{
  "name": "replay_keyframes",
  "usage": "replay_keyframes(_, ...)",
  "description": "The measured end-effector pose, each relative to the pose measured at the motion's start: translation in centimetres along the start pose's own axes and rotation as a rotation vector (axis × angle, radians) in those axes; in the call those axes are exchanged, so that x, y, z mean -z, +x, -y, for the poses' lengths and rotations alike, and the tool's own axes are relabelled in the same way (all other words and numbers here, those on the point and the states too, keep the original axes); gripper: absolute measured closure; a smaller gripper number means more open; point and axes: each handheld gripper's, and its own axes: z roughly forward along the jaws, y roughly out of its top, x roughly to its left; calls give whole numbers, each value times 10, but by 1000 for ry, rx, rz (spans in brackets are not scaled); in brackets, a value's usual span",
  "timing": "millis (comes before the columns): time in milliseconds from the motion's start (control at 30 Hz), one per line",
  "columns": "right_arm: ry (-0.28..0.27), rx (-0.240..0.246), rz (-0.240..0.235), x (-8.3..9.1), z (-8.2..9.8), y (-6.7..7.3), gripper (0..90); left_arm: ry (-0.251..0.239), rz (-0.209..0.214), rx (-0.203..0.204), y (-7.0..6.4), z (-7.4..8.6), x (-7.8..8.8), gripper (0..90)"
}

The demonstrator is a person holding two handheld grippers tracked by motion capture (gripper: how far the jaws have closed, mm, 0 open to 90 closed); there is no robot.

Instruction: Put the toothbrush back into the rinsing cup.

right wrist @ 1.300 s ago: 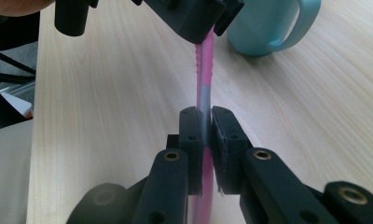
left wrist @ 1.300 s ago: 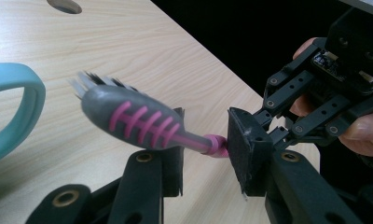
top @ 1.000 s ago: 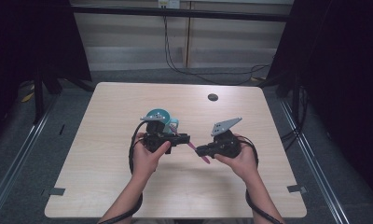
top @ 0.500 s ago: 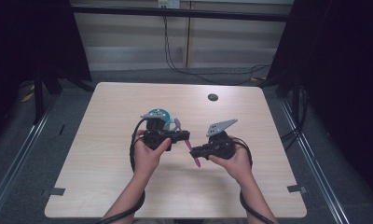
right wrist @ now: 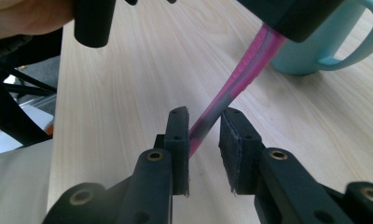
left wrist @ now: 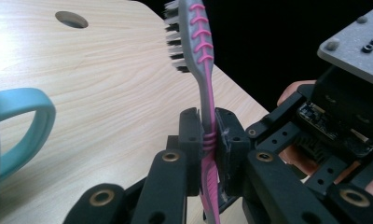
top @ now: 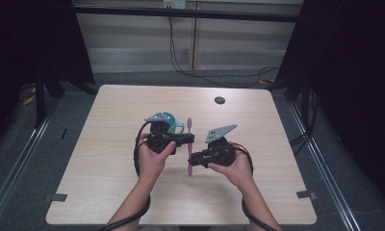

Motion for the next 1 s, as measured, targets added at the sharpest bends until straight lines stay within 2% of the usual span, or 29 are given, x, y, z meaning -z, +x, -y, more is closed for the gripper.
replay_keyframes(167,-9,14,-18,-3,-3,2,736,-6,0,6,0,0,-2,826)
replay_keyframes(300,-5,14,-15,-4,-4,3,735,-4,-7,8,1,0,-1,827)
replay_keyframes(333,-5,22,-9,-4,-4,2,725,-4,-7,11,2,0,0,827)
replay_keyframes(567,-50,-16,26,8,10,-6,575,0,-19,7,6,-2,9,829)
replay_keyframes(667,-50,-29,68,12,14,-9,438,2,-27,-7,5,-4,12,829)
replay_keyframes(733,-43,-8,116,16,17,-11,372,-1,-35,-13,4,-6,15,829)
replay_keyframes(800,-39,-13,148,19,21,-14,298,0,-46,-24,4,-8,19,829)
replay_keyframes(1000,-35,-44,260,26,38,-21,170,7,-66,-36,6,-13,29,829)
